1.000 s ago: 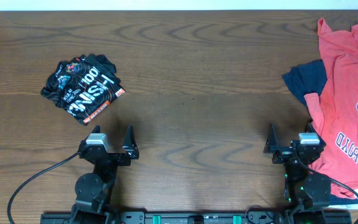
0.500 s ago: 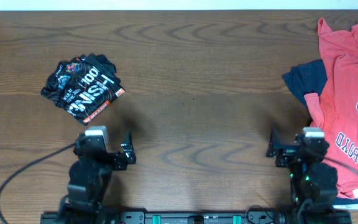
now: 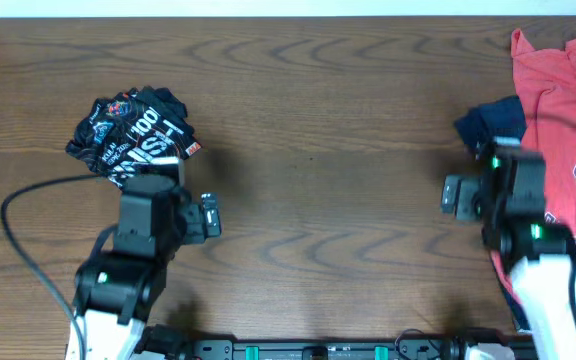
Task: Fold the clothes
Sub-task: 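Reach the right gripper to the orange t-shirt and grasp its edge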
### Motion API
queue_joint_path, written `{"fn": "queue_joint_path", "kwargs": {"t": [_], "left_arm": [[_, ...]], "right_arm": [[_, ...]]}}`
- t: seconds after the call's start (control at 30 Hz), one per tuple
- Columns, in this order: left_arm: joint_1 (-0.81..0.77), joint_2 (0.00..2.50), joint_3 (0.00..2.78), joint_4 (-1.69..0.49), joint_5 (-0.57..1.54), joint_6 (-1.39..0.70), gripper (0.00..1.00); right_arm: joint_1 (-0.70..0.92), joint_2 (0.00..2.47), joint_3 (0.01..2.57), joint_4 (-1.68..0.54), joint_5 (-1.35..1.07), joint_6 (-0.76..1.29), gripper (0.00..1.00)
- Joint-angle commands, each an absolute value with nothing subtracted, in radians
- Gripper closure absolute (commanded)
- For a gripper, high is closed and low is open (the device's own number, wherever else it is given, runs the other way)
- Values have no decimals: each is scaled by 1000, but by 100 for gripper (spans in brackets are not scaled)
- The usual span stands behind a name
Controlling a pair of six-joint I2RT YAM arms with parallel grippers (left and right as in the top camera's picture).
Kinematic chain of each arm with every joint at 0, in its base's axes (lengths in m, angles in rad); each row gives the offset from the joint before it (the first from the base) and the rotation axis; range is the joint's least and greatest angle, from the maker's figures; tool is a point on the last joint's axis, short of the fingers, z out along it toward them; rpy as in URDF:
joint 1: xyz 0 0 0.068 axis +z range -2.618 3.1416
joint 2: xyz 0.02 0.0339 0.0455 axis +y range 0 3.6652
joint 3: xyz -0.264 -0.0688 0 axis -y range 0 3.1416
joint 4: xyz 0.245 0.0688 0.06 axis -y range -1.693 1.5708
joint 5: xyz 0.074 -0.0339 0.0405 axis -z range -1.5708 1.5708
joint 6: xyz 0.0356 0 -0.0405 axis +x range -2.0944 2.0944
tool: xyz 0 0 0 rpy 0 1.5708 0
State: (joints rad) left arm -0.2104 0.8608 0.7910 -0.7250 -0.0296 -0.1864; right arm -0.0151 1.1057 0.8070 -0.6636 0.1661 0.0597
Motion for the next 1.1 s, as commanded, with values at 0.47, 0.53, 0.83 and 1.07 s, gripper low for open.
{"fn": "queue_joint_path", "kwargs": {"t": [0.47,0.53,0.83,1.07], "left_arm": [[-209,977,811,-714,-31,-196,2],[-209,977,811,-713,-31,-196,2],[-209,977,811,-713,-31,-196,2],[-209,977,811,-713,-31,-196,2]], "right_arm": [[-236,1642,843,-485,426,146,58],[-242,1645,844,-477,422,146,73],[-242,1573,899,-533,390,145,89],[-242,1453,947,-598,350,141,99]]}}
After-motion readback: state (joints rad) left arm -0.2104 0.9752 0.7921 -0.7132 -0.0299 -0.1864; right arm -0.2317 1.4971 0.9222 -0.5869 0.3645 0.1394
